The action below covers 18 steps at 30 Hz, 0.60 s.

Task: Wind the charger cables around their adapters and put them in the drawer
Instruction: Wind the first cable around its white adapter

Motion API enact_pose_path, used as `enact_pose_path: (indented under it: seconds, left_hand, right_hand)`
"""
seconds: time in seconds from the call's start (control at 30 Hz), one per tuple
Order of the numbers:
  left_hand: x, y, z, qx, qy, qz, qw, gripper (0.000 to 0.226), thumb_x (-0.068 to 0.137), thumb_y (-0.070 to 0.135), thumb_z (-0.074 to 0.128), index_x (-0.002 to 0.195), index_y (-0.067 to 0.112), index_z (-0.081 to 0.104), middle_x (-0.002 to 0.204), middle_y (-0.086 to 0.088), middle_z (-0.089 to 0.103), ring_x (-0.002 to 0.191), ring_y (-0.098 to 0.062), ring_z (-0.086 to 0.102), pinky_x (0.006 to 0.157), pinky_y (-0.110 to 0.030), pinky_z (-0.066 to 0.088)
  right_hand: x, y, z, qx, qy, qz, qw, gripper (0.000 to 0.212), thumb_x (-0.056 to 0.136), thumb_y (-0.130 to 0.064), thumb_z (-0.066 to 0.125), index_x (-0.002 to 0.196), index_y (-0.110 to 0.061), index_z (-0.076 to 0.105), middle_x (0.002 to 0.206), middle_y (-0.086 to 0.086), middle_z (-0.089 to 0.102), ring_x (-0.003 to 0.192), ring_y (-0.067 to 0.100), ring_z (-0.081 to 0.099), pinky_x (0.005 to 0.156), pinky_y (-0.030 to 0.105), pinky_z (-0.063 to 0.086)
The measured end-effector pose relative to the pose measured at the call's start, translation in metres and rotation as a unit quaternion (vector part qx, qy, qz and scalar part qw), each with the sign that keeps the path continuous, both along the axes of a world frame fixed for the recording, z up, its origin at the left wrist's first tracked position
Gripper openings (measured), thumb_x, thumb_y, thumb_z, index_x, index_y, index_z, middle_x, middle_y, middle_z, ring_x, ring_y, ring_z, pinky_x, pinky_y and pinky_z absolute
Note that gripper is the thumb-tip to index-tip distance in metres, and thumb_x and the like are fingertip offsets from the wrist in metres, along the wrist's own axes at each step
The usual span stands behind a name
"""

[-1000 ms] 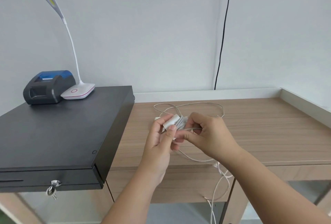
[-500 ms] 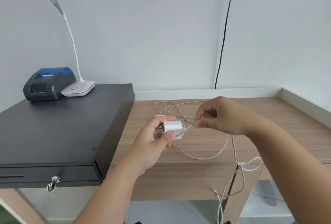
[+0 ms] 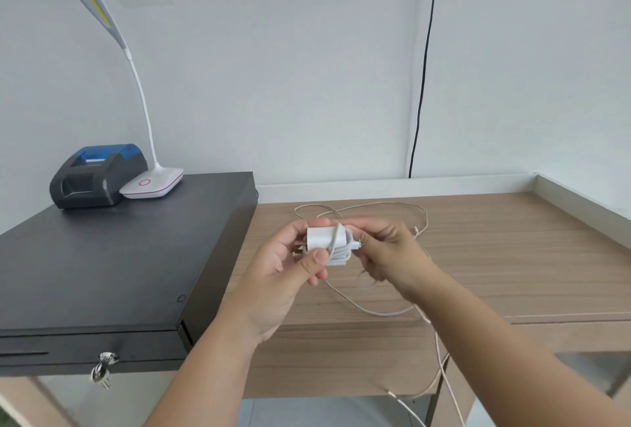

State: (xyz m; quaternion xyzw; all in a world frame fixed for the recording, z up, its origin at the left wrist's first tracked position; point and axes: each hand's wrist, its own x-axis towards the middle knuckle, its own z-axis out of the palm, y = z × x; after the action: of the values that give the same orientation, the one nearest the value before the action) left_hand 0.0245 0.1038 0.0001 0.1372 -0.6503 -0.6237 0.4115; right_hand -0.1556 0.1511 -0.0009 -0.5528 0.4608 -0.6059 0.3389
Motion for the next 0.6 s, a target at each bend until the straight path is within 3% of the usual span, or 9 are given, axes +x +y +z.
enact_pose_path:
  seconds: [0.07, 0.13, 0.2, 0.4, 0.6]
  left_hand:
    - [-0.003, 0.000, -0.005, 0.044, 0.032, -0.023, 0.998, 0.031, 0.080, 0.011, 0.066, 0.110, 0.019, 0.068, 0.094, 0.003, 0.070, 0.068, -0.014, 0.054, 0.062, -0.020, 0.046]
    - [-0.006, 0.001, -0.009, 0.079, 0.062, -0.043, 0.994, 0.032, 0.081, 0.008, 0.063, 0.112, 0.015, 0.065, 0.096, -0.003, 0.069, 0.070, -0.015, 0.054, 0.064, -0.021, 0.047]
    - [-0.010, 0.000, -0.011, 0.105, 0.080, -0.027, 0.991, 0.032, 0.082, 0.006, 0.066, 0.113, 0.014, 0.064, 0.094, -0.004, 0.069, 0.069, -0.014, 0.054, 0.064, -0.020, 0.048]
    - [-0.032, -0.004, -0.014, 0.118, 0.099, 0.107, 0.982, 0.036, 0.079, 0.018, 0.066, 0.115, 0.015, 0.063, 0.100, -0.002, 0.067, 0.063, -0.008, 0.055, 0.063, -0.018, 0.049]
    - [-0.046, -0.015, -0.018, 0.151, 0.126, 0.186, 0.963, 0.029, 0.094, 0.005, 0.059, 0.123, 0.008, 0.060, 0.098, -0.003, 0.065, 0.064, -0.008, 0.054, 0.061, -0.017, 0.050]
  right_hand:
    - [0.004, -0.003, -0.012, 0.052, -0.111, 0.048, 0.991, 0.023, 0.087, -0.009, 0.065, 0.107, -0.018, 0.071, 0.051, 0.003, 0.043, 0.034, 0.009, 0.031, 0.036, 0.015, 0.025]
    - [0.007, -0.003, -0.015, 0.093, -0.213, 0.106, 0.967, 0.026, 0.085, 0.000, 0.060, 0.108, -0.010, 0.063, 0.056, 0.004, 0.050, 0.035, 0.007, 0.036, 0.036, 0.016, 0.029]
    - [0.008, 0.000, -0.017, 0.113, -0.262, 0.131, 0.949, 0.015, 0.086, -0.004, 0.060, 0.101, -0.007, 0.057, 0.061, 0.005, 0.054, 0.038, 0.004, 0.040, 0.036, 0.015, 0.034]
    - [0.016, 0.008, -0.011, 0.188, -0.179, 0.031, 0.965, 0.019, 0.093, -0.007, 0.058, 0.112, -0.008, 0.060, 0.057, 0.003, 0.055, 0.033, 0.006, 0.039, 0.033, 0.015, 0.031]
    - [0.036, 0.025, -0.017, 0.207, -0.180, -0.037, 0.961, 0.022, 0.099, -0.016, 0.047, 0.108, -0.008, 0.066, 0.045, -0.006, 0.034, 0.033, 0.006, 0.024, 0.035, 0.016, 0.019]
